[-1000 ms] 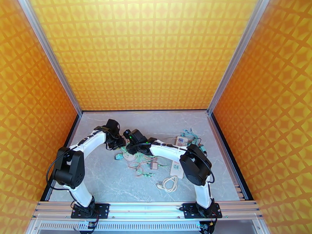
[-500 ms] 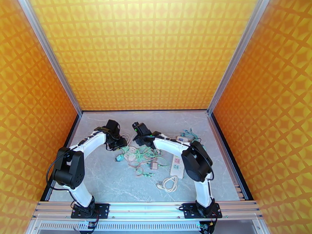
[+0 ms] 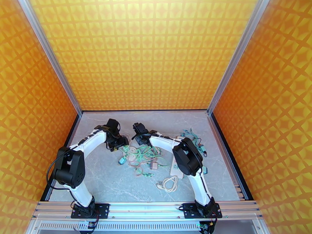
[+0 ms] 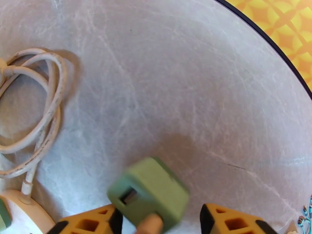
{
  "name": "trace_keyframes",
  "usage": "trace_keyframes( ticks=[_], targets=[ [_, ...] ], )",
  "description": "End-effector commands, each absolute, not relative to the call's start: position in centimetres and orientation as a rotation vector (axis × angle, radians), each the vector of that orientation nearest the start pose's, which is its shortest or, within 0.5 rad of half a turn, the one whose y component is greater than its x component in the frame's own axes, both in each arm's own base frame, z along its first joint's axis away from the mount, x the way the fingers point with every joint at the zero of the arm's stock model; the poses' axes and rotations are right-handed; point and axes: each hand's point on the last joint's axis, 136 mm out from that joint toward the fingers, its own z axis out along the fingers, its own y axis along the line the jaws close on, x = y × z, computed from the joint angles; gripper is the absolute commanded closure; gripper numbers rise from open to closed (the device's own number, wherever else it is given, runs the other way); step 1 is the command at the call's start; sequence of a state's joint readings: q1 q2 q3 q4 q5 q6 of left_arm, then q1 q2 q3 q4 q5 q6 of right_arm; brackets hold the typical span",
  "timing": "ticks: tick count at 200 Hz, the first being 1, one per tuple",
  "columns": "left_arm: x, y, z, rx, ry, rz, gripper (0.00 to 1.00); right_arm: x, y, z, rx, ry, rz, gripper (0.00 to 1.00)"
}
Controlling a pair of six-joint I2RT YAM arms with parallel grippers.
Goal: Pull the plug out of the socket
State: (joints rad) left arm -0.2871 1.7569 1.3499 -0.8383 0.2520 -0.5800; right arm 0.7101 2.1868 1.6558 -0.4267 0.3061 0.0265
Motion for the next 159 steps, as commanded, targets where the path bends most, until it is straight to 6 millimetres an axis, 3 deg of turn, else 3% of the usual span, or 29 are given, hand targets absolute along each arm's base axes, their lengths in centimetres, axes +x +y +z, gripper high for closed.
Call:
trace_keyframes(
  ticks=[1, 16, 41, 60, 90, 120, 136, 159],
  targets=[
    [37.5, -15.4, 12.1, -0.379, 2.85, -0.529, 0.25, 44.2, 32.3, 9.6, -0.676, 2.349, 0.035, 0.31],
    [37.8, -15.3, 13.0, -0.356, 2.831, -0.531, 0.25, 42.9, 32.5, 10.6, -0.664, 2.369, 0.121, 0.23],
    [38.3, -14.8, 14.1, -0.272, 2.798, -0.517, 0.28, 40.5, 32.7, 11.9, -0.631, 2.419, 0.263, 0.2],
    [38.4, -15.4, 14.6, -0.116, 2.79, -0.543, 0.33, 38.8, 32.3, 12.5, -0.586, 2.444, 0.347, 0.2],
    [38.0, -15.4, 13.6, 0.098, 2.818, -0.495, 0.4, 36.7, 31.9, 13.2, -0.503, 2.449, 0.471, 0.23],
    [37.4, -16.4, 12.4, 0.269, 2.865, -0.466, 0.46, 35.3, 31.4, 12.4, -0.449, 2.473, 0.529, 0.24],
    [36.7, -16.8, 11.0, 0.302, 2.931, -0.45, 0.47, 35.0, 31.1, 12.0, -0.432, 2.483, 0.532, 0.25],
    [36.8, -17.5, 10.5, 0.332, 2.971, -0.413, 0.47, 34.8, 30.8, 12.0, -0.41, 2.477, 0.535, 0.24]
  ],
)
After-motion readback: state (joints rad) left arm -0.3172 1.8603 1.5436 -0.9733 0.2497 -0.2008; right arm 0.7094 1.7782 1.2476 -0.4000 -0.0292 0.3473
